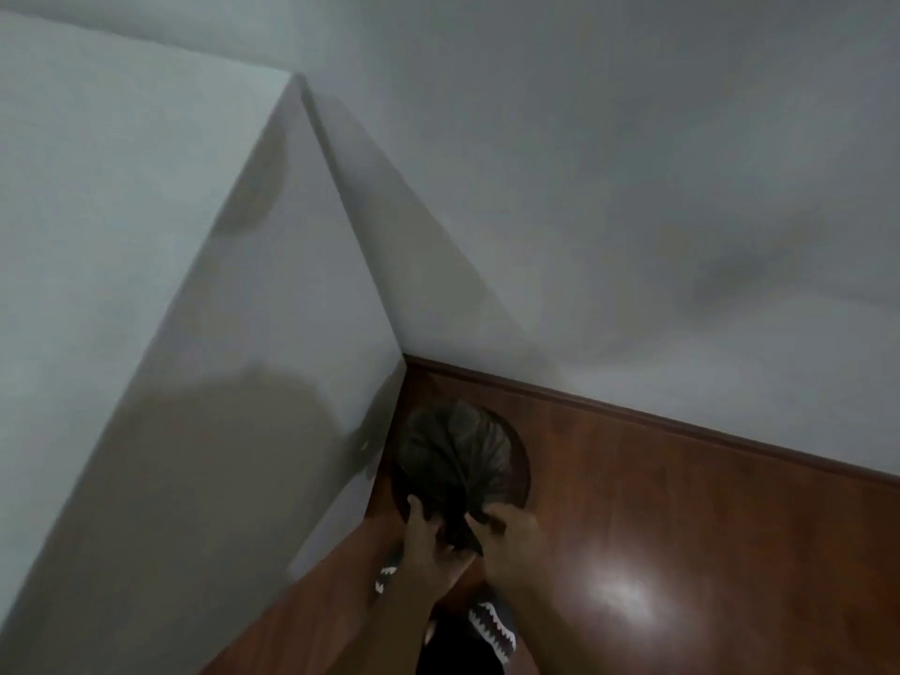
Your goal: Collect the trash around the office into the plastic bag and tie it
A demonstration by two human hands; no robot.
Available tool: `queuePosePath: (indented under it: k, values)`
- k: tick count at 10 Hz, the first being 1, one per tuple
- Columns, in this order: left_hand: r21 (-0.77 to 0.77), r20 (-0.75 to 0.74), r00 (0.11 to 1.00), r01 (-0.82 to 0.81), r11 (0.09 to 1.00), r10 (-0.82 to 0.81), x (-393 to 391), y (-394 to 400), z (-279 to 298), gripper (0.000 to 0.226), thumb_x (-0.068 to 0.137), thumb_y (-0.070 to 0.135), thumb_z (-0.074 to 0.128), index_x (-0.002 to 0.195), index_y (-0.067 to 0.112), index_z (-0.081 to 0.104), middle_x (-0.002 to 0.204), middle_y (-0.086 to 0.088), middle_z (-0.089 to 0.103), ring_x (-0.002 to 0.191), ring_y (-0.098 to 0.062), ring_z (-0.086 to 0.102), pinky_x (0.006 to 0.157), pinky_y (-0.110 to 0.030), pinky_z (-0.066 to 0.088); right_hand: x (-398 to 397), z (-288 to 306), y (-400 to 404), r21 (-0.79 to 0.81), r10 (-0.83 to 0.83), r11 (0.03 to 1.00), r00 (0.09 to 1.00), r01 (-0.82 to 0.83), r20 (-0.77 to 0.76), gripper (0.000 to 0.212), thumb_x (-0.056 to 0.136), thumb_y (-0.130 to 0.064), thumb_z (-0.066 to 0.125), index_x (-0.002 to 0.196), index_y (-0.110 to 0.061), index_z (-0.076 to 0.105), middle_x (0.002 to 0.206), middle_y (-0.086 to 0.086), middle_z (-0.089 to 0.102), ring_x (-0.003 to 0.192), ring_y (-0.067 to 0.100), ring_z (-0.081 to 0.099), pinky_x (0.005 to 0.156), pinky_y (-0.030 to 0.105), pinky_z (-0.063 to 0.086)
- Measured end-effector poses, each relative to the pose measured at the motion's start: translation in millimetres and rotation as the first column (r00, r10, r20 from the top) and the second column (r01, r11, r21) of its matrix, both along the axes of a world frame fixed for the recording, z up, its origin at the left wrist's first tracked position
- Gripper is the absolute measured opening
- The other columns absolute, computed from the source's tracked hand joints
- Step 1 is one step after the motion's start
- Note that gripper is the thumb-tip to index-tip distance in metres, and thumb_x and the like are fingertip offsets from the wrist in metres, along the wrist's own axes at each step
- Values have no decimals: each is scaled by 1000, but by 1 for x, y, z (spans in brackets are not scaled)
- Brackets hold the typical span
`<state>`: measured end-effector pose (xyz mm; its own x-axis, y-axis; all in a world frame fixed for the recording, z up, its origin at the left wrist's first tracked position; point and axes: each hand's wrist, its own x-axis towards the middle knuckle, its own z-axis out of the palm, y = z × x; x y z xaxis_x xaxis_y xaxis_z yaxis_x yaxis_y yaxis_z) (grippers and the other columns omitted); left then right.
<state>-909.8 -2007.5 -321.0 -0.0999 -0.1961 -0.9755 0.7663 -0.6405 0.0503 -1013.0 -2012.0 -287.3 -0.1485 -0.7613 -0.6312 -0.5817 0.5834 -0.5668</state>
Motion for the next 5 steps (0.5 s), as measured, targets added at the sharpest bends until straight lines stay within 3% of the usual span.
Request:
queuePosePath:
  k: [1,2,3,4,5]
  values:
    - [140,17,999,34,990,-36,3,1,-42,67,105,60,35,109,-1,62,103,-22,60,92,-37,57,80,-45,48,2,-44,2,41,18,999,1000,-18,-10,16,90,-22,63,98,-13,74,91,-5,65,81,6,58,66,6,36]
    - [117,-56,996,-55,992,62,2,2,-67,65,101,65,38,102,3,58,92,-19,50,77,-31,50,76,-41,45,0,-78,0,89,38,995,999,-37,-14,16,91,-20,60,89,-11,74,86,0,69,69,3,56,59,8,40]
    - [106,-19,1000,-6,994,8,2,3,-83,63,104,63,35,141,14,48,114,-25,53,99,-37,56,97,-47,46,-3,-103,-4,96,-14,995,999,17,-38,17,90,-15,60,93,-13,77,86,4,74,74,12,64,63,18,43]
    - [140,12,1000,-15,990,14,5,0,-85,70,107,58,32,159,11,29,165,-20,26,152,-38,29,125,-52,25,-6,-111,-17,108,-80,991,996,84,-38,19,90,-13,59,95,-15,77,89,5,75,85,21,70,77,29,54]
    - [118,89,994,48,992,-59,12,1,-80,61,111,50,26,161,15,26,170,-15,20,156,-34,22,126,-52,20,-4,-98,-25,106,-105,988,994,108,-25,19,91,-19,59,97,-16,77,94,4,75,90,21,69,83,32,55]
